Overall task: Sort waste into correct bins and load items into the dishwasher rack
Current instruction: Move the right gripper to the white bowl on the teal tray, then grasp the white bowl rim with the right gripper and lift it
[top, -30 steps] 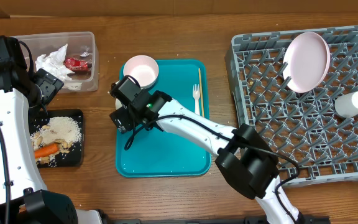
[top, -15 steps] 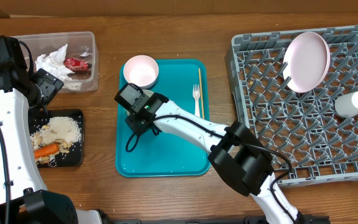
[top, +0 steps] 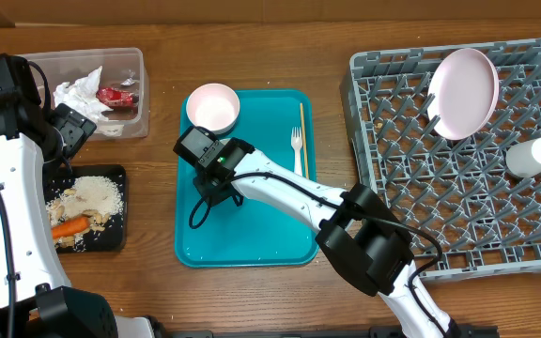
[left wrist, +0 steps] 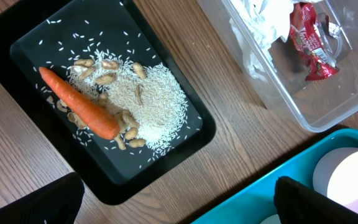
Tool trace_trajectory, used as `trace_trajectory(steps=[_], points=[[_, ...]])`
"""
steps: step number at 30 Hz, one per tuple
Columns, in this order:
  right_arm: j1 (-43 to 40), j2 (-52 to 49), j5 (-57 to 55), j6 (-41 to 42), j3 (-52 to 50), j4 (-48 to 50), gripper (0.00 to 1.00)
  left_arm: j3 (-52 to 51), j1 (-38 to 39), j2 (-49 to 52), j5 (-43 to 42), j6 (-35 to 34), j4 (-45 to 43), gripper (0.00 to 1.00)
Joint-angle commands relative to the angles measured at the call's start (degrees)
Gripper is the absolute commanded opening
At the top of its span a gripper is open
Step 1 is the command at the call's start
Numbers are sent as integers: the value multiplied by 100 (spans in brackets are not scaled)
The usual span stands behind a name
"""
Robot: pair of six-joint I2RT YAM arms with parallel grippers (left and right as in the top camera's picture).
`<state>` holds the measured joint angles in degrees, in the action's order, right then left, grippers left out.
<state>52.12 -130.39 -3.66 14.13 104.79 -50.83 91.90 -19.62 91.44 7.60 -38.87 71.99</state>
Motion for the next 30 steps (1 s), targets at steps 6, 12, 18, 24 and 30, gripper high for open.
trace_trajectory(steps=[6,12,18,24,30], points=[[-11,367,-79,114,179,-79,25,116,-17,9,92,28,-9,100],[-11,369,-81,177,179,-96,18,116,-20,7,90,28,-7,100],[-13,619,-81,245,179,-160,15,116,-17,7,90,28,-7,100],[-195,1263,-81,699,179,-435,4,116,-17,7,92,31,-7,100],[-629,1818,-74,944,179,-833,4,116,-17,7,92,28,-7,100]])
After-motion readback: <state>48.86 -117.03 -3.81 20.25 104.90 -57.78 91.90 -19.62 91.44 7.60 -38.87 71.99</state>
